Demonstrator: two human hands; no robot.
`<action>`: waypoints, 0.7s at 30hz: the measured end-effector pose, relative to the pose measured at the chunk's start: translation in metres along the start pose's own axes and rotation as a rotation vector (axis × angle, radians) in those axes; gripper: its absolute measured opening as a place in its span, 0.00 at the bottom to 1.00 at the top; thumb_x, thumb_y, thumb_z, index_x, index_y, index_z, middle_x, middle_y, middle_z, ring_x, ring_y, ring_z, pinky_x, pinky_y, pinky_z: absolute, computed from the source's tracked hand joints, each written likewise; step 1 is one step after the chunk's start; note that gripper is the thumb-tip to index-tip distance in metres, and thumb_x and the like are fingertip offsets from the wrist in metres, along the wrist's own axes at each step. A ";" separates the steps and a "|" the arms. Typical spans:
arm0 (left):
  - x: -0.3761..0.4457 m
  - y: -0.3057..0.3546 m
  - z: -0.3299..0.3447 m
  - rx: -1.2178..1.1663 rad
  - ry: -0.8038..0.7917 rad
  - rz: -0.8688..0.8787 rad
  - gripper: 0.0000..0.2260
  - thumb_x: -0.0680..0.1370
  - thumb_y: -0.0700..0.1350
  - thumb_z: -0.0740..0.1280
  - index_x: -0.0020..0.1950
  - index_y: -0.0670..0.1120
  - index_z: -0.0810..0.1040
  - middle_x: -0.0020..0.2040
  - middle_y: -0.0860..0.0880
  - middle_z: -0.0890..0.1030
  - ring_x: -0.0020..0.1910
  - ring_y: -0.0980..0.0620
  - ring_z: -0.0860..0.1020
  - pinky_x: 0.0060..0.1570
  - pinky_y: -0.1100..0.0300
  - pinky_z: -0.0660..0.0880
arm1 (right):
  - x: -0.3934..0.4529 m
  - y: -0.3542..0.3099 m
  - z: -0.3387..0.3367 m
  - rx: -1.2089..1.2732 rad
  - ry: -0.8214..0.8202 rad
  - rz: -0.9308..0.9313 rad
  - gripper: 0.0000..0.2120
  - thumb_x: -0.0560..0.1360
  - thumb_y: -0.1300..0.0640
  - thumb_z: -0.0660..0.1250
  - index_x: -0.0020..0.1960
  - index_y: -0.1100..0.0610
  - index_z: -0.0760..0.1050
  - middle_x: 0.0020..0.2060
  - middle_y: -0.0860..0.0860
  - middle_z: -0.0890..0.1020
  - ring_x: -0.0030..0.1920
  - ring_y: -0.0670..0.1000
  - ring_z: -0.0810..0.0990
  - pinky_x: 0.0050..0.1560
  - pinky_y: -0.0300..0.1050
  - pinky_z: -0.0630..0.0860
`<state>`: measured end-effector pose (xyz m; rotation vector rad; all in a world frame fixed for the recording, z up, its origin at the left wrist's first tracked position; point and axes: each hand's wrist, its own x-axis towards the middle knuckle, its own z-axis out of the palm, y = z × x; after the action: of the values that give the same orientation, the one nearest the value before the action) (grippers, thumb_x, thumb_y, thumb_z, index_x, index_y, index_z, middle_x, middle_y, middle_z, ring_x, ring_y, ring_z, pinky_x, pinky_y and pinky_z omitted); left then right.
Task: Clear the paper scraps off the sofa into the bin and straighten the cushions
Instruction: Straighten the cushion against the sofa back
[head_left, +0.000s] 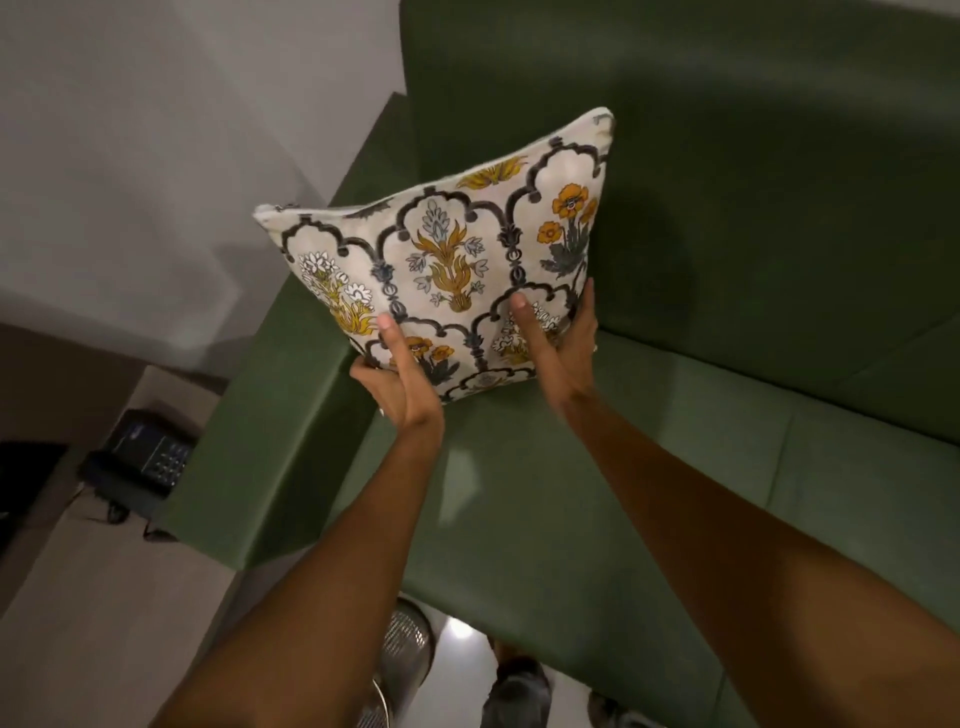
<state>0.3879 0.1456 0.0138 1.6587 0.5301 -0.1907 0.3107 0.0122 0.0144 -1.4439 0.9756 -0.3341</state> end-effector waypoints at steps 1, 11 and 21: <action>0.001 -0.001 0.002 -0.008 0.012 0.002 0.37 0.71 0.77 0.63 0.68 0.54 0.62 0.70 0.45 0.73 0.67 0.43 0.75 0.71 0.42 0.73 | 0.001 0.002 0.001 0.012 0.006 0.002 0.58 0.66 0.24 0.73 0.84 0.41 0.46 0.84 0.50 0.54 0.83 0.58 0.57 0.80 0.68 0.60; -0.014 -0.012 0.018 0.252 -0.306 0.331 0.30 0.72 0.76 0.66 0.64 0.58 0.68 0.59 0.60 0.81 0.54 0.68 0.81 0.51 0.66 0.78 | -0.024 0.027 -0.040 0.170 0.248 -0.043 0.55 0.68 0.34 0.79 0.83 0.47 0.51 0.79 0.50 0.61 0.79 0.51 0.65 0.80 0.55 0.67; -0.080 -0.038 0.074 0.311 -0.492 0.368 0.30 0.80 0.70 0.62 0.78 0.60 0.61 0.75 0.56 0.71 0.73 0.55 0.71 0.73 0.54 0.68 | -0.066 0.061 -0.127 -0.050 0.302 0.014 0.52 0.75 0.30 0.68 0.84 0.41 0.38 0.83 0.51 0.51 0.82 0.57 0.58 0.77 0.49 0.52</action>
<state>0.3135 0.0581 0.0013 1.8925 -0.1876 -0.4099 0.1585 -0.0158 0.0016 -1.4572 1.2440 -0.5317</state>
